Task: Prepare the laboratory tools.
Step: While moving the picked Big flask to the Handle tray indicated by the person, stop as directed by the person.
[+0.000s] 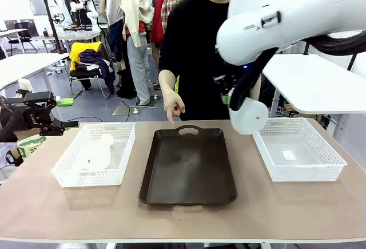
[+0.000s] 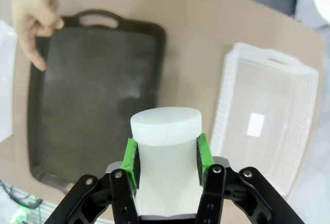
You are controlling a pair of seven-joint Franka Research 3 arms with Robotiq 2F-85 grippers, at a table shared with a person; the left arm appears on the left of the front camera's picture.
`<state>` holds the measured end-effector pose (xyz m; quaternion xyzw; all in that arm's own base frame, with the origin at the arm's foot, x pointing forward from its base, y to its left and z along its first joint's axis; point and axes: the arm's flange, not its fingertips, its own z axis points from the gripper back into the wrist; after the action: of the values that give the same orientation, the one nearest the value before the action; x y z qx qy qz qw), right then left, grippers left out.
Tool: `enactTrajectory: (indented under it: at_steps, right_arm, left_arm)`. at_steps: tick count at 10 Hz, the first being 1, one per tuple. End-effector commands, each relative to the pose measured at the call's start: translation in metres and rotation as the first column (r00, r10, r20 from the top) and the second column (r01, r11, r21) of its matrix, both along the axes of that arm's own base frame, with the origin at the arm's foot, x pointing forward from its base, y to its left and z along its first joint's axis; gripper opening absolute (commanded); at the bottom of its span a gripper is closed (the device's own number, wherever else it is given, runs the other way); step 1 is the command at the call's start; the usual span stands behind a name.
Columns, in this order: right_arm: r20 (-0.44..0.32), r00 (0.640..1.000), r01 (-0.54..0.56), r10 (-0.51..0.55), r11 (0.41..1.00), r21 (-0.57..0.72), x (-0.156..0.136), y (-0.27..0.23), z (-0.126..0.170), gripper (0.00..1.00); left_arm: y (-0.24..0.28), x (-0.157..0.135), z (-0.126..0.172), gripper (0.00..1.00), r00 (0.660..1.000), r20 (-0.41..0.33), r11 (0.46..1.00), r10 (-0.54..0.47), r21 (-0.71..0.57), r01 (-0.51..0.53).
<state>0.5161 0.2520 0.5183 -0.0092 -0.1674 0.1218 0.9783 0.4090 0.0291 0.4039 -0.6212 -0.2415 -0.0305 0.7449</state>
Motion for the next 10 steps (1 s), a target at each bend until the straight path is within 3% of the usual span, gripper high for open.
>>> enactTrajectory:
  at_steps: [1, 5, 7, 10]
  right_arm:
    - [-0.038, 0.998, -0.049, 0.049, 0.999, 0.0, 0.016, 0.035, -0.016, 0.0]
    - [-0.099, 0.985, -0.149, 0.144, 0.988, -0.046, 0.015, 0.101, -0.075, 0.0]
    - [-0.123, 0.979, -0.167, 0.166, 0.986, -0.005, 0.021, 0.111, -0.098, 0.0]
    - [-0.144, 0.977, -0.16, 0.158, 0.987, -0.002, 0.023, 0.111, -0.109, 0.0]
  left_arm:
    - [0.0, 0.001, 0.0, 1.0, 1.0, 0.019, 1.0, 0.012, -0.029, -0.011]
    - [0.0, 0.001, 0.0, 1.0, 1.0, 0.019, 1.0, 0.012, -0.029, -0.011]
    - [0.0, 0.001, 0.0, 1.0, 1.0, 0.019, 1.0, 0.012, -0.029, -0.011]
    - [0.0, 0.001, 0.0, 1.0, 1.0, 0.019, 1.0, 0.012, -0.029, -0.011]
